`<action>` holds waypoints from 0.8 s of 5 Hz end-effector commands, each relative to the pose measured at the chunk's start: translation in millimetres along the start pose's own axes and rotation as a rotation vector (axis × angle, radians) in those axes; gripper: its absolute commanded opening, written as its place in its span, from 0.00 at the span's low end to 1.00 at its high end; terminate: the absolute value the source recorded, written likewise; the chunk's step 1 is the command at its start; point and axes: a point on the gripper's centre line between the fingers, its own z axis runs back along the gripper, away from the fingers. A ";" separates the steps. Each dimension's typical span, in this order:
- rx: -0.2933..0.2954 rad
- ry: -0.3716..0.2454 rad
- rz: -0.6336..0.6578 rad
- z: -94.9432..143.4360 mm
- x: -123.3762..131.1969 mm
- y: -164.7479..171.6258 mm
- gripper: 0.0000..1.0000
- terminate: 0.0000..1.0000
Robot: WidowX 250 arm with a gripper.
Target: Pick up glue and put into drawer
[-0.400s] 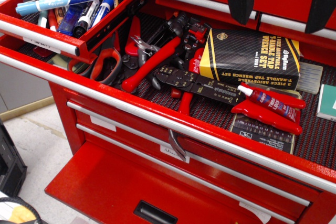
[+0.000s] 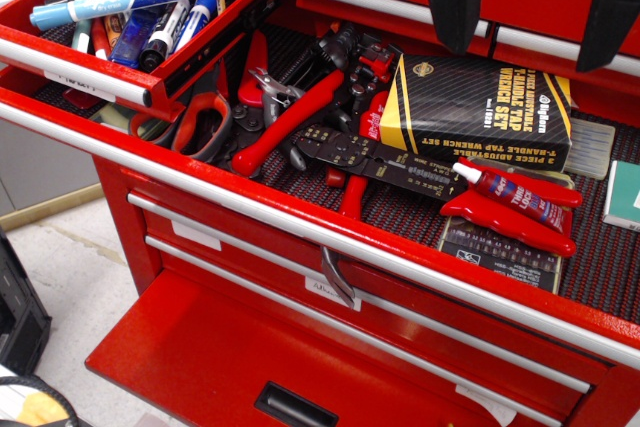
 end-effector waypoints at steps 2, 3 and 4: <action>0.025 -0.191 0.700 -40.0 54.0 -17.6 1.00 0.00; 0.002 -0.192 0.963 -57.4 60.3 -10.0 1.00 0.00; 0.001 -0.182 1.131 -77.8 62.9 -2.2 1.00 0.00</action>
